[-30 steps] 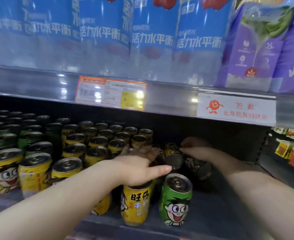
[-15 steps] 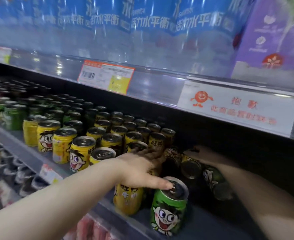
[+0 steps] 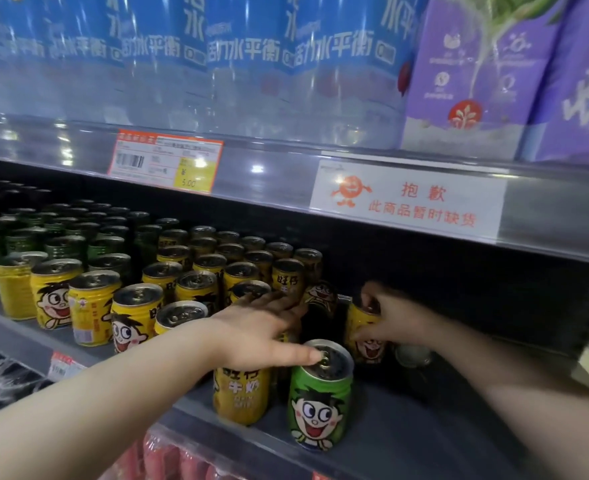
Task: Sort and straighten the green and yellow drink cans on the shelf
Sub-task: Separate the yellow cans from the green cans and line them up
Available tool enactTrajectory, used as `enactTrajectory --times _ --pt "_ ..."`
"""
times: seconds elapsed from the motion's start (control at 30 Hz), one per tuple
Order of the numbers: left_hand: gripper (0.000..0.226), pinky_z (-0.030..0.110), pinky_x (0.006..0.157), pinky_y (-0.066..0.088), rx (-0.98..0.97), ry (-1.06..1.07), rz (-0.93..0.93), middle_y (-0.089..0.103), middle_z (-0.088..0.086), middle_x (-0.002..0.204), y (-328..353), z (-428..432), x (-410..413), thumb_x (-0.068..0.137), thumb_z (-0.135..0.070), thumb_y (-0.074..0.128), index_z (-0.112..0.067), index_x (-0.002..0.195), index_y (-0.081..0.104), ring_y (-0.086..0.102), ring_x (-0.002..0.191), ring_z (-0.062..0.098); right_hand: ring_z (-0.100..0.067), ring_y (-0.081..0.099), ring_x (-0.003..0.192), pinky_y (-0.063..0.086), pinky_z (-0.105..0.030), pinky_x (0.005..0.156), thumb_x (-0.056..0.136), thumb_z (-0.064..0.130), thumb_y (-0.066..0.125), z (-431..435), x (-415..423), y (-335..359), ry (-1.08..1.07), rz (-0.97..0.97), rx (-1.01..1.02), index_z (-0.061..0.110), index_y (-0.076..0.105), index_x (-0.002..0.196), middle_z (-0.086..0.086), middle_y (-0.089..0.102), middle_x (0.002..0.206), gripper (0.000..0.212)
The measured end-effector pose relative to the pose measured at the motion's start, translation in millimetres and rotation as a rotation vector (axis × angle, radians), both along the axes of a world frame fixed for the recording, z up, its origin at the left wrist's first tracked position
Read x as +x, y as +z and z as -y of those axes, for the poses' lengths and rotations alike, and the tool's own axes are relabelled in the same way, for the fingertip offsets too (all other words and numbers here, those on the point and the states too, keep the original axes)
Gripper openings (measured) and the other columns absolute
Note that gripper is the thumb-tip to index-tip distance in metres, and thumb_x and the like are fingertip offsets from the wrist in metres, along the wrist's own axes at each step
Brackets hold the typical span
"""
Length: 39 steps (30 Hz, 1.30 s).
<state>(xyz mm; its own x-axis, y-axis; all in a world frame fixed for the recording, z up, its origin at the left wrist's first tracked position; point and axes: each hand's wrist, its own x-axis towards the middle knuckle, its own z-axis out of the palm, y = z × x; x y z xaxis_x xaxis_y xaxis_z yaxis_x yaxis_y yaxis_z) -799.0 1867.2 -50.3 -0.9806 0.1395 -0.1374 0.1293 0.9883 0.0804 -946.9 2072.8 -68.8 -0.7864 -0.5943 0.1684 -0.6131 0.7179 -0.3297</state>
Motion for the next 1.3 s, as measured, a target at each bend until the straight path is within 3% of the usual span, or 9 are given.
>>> enactTrajectory --times 0.17,0.43,0.53,0.6,0.7,0.77,0.93,1.17,1.3 --pt "0.082 0.038 0.117 -0.001 0.003 -0.012 -0.010 -0.010 -0.010 0.157 0 2 -2 0.080 -0.075 0.027 -0.036 0.148 0.001 -0.009 0.145 0.015 -0.016 0.054 0.093 0.048 -0.033 0.079 0.061 0.037 0.084 -10 13 10 0.048 0.108 0.070 0.030 0.039 0.095 0.002 0.053 0.101 0.057" --pt "0.085 0.039 0.118 0.001 0.012 -0.018 -0.010 -0.011 -0.008 0.157 -1 4 -4 0.078 -0.078 0.027 -0.036 0.148 0.000 -0.009 0.145 0.018 -0.006 0.052 0.106 0.051 -0.022 0.085 0.063 0.027 0.085 -32 58 44 0.208 0.425 0.324 0.030 0.037 0.116 0.008 0.050 0.115 0.072" --pt "0.086 0.040 0.118 0.002 0.011 -0.018 -0.010 -0.009 -0.008 0.158 -2 4 -4 0.077 -0.079 0.026 -0.036 0.148 0.000 -0.009 0.145 0.019 -0.005 0.055 0.100 0.050 -0.021 0.081 0.062 0.038 0.077 -29 63 53 0.247 0.574 0.244 0.031 0.046 0.109 0.013 0.055 0.106 0.056" --pt "0.087 0.040 0.118 0.002 0.009 -0.017 -0.013 -0.008 -0.008 0.158 -3 5 -5 0.077 -0.079 0.026 -0.036 0.148 0.000 -0.009 0.145 0.019 -0.009 0.058 0.099 0.050 -0.026 0.083 0.076 0.040 0.070 -19 52 48 0.178 0.533 0.104 0.028 0.055 0.104 0.011 0.059 0.103 0.033" --pt "0.085 0.040 0.118 0.001 0.006 -0.026 -0.022 -0.007 -0.008 0.158 -3 5 -6 0.078 -0.078 0.026 -0.036 0.148 0.001 -0.008 0.145 0.018 -0.010 0.056 0.090 0.046 -0.020 0.076 0.086 0.035 0.063 11 20 30 0.064 0.233 -0.023 0.025 0.058 0.095 0.008 0.058 0.096 0.014" --pt "0.085 0.040 0.119 0.001 0.001 -0.037 -0.027 -0.006 -0.008 0.158 -4 5 -5 0.079 -0.077 0.026 -0.035 0.148 0.001 -0.008 0.145 0.017 -0.016 0.058 0.097 0.049 -0.026 0.076 0.086 0.038 0.062 34 5 20 -0.030 0.159 -0.069 0.024 0.057 0.107 0.003 0.057 0.106 0.026" --pt "0.083 0.040 0.118 -0.001 -0.005 -0.040 -0.025 -0.007 -0.009 0.158 -2 4 -6 0.081 -0.074 0.028 -0.033 0.148 0.002 -0.009 0.145 0.017 -0.024 0.052 0.114 0.052 -0.029 0.071 0.091 0.046 0.050 73 -10 11 -0.146 0.312 -0.058 0.015 0.030 0.142 -0.009 0.039 0.142 0.063" --pt "0.084 0.042 0.119 -0.001 -0.008 -0.027 -0.020 -0.006 -0.009 0.158 -3 4 -6 0.080 -0.076 0.029 -0.034 0.148 0.001 -0.008 0.145 0.020 -0.015 0.052 0.109 0.055 -0.028 0.073 0.083 0.048 0.061 71 -21 10 -0.022 0.444 -0.085 0.026 0.041 0.131 0.000 0.050 0.127 0.056" --pt "0.082 0.040 0.119 -0.001 -0.004 -0.016 -0.017 -0.005 -0.009 0.158 -1 3 -4 0.081 -0.074 0.029 -0.036 0.147 0.000 -0.008 0.145 0.019 -0.010 0.049 0.102 0.045 -0.019 0.073 0.074 0.038 0.075 67 -15 20 0.025 0.263 -0.022 0.020 0.045 0.129 0.003 0.050 0.119 0.065"
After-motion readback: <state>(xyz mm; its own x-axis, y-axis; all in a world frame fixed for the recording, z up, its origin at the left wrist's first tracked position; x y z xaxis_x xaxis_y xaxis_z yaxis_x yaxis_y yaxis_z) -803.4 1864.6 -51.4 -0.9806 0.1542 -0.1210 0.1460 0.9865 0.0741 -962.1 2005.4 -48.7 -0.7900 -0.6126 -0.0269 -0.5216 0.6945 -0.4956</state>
